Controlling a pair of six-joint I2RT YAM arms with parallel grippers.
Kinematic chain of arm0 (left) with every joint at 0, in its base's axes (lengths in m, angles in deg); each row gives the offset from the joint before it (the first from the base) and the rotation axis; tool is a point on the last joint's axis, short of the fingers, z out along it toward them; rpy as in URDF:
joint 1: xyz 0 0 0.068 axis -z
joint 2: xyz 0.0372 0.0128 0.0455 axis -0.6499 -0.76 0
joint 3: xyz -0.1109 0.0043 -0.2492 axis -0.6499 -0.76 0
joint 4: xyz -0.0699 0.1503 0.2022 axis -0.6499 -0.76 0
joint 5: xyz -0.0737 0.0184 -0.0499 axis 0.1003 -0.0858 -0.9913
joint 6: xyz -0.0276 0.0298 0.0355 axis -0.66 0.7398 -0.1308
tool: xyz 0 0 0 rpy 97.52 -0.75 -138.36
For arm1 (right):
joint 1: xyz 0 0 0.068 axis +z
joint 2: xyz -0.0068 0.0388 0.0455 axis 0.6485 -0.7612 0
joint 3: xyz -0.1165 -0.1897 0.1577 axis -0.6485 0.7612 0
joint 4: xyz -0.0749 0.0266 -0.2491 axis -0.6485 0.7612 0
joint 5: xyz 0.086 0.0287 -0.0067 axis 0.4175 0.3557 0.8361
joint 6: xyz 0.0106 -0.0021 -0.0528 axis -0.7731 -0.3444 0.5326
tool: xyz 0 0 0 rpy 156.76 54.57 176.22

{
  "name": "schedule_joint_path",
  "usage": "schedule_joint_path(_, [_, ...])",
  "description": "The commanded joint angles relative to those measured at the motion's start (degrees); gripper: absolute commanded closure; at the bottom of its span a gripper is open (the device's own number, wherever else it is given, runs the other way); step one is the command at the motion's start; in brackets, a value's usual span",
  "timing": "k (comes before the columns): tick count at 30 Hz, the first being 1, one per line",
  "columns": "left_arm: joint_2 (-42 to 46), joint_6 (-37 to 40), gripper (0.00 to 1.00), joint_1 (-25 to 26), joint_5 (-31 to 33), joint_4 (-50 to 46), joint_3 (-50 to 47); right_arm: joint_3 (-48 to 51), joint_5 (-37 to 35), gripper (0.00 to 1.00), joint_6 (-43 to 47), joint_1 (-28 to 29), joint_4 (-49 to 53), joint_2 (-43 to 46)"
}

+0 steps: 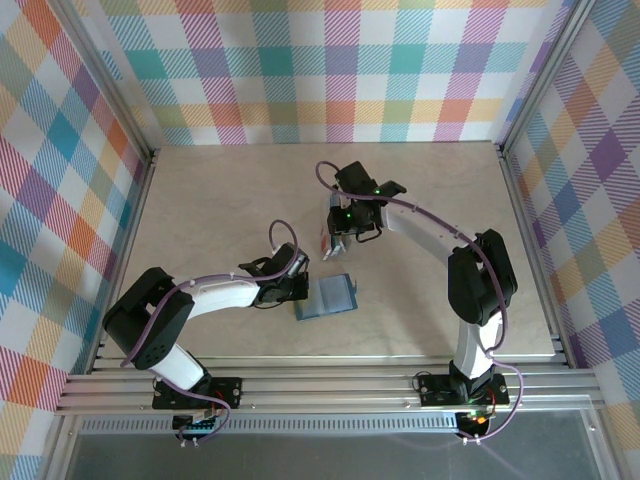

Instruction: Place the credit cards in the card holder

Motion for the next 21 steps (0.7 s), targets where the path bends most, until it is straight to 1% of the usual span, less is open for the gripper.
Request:
schedule_joint_path(1, [0.33,0.24,0.93,0.50,0.14,-0.27,-0.93,0.47,-0.09,0.70,0.29,-0.57,0.18,0.54])
schedule_joint_path(4, [0.30,0.22,0.93,0.45,0.00,-0.18,-0.94,-0.50,-1.53,0.65,0.24,-0.57,1.36,-0.72])
schedule_joint_path(8, [0.39,0.22,0.93,0.48,0.07,-0.18,-0.93,-1.78,0.17,0.63,0.32,-0.75,1.73,-2.96])
schedule_joint_path(13, [0.30,0.27,0.93,0.52,0.18,-0.09,-0.95,-2.40,0.14,0.65,0.12,-0.84,2.13,-4.60])
schedule_joint_path(15, [0.13,0.25,0.93,0.49,0.11,-0.14,-0.93,-2.30,0.20,0.67,0.09,-0.91,1.98,-4.53])
schedule_joint_path(18, [0.03,0.23,0.93,0.52,0.08,-0.09,-0.85,-1.94,0.04,0.71,-0.09,-1.06,1.98,-3.95])
schedule_joint_path(21, [-0.05,0.27,0.93,0.51,0.21,-0.01,-0.92,-1.31,-0.70,0.72,-0.19,-1.09,2.14,-2.45])
